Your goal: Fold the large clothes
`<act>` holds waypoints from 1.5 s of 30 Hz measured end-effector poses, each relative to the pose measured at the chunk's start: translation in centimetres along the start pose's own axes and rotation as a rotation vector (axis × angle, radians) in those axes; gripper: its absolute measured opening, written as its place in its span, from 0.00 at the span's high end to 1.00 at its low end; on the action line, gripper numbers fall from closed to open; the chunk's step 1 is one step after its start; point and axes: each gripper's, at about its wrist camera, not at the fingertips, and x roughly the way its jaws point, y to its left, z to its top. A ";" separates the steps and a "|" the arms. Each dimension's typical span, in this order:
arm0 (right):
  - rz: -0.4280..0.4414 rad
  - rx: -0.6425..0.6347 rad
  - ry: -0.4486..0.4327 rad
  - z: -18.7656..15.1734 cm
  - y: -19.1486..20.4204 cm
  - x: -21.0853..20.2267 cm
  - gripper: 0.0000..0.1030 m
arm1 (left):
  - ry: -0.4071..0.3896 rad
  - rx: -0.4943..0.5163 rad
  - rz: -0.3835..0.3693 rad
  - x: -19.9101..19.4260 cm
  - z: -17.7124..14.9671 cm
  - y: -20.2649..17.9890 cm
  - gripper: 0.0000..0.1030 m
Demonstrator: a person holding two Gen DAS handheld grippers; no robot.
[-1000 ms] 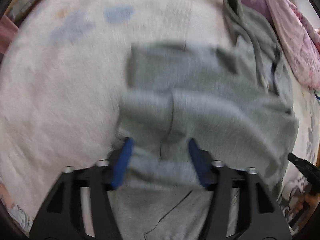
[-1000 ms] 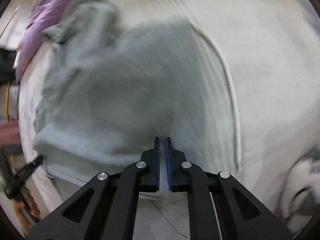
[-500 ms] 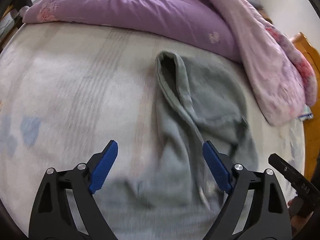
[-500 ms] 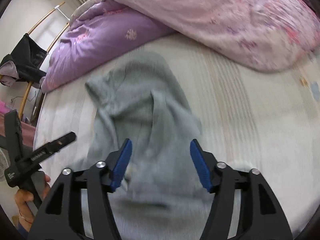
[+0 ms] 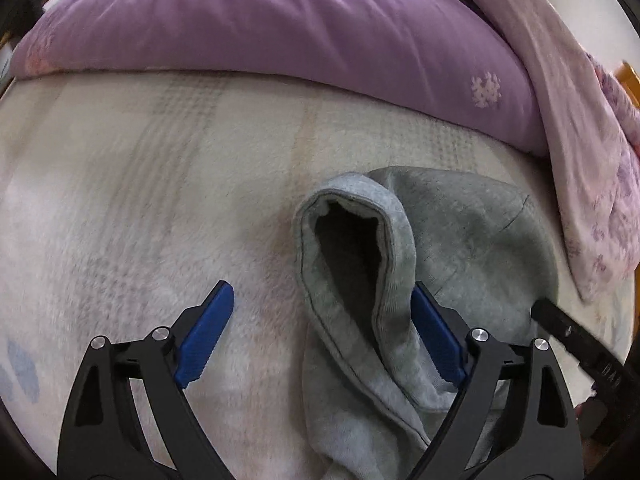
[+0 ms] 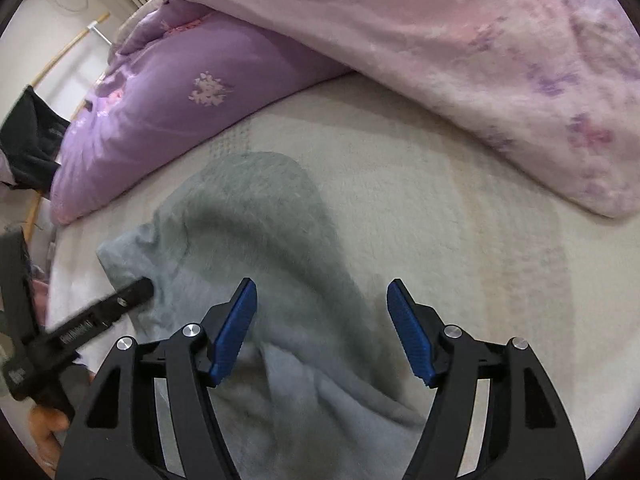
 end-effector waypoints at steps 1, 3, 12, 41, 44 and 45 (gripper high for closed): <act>0.007 -0.012 -0.001 0.0 0.2 0.0 0.61 | 0.001 0.035 -0.003 0.1 0.0 -0.4 0.46; 0.001 -0.038 -0.015 -0.1 0.7 -0.7 0.89 | 0.021 0.067 -0.056 -0.3 -0.1 -0.9 0.85; 0.127 -0.129 -0.159 -5.9 2.9 -12.4 0.93 | -0.168 0.041 -0.183 -13.5 -5.9 1.1 0.87; -0.040 -0.006 -0.042 -33.0 4.5 -28.6 0.67 | 0.023 -0.371 0.000 -28.6 -39.8 10.0 0.34; 0.047 -0.054 -0.025 -31.9 5.7 -26.7 0.67 | 0.001 -0.348 0.019 -27.5 -39.0 9.3 0.34; 0.061 -0.057 -0.020 -31.9 5.7 -25.8 0.67 | 0.000 -0.346 0.016 -26.9 -38.5 9.2 0.34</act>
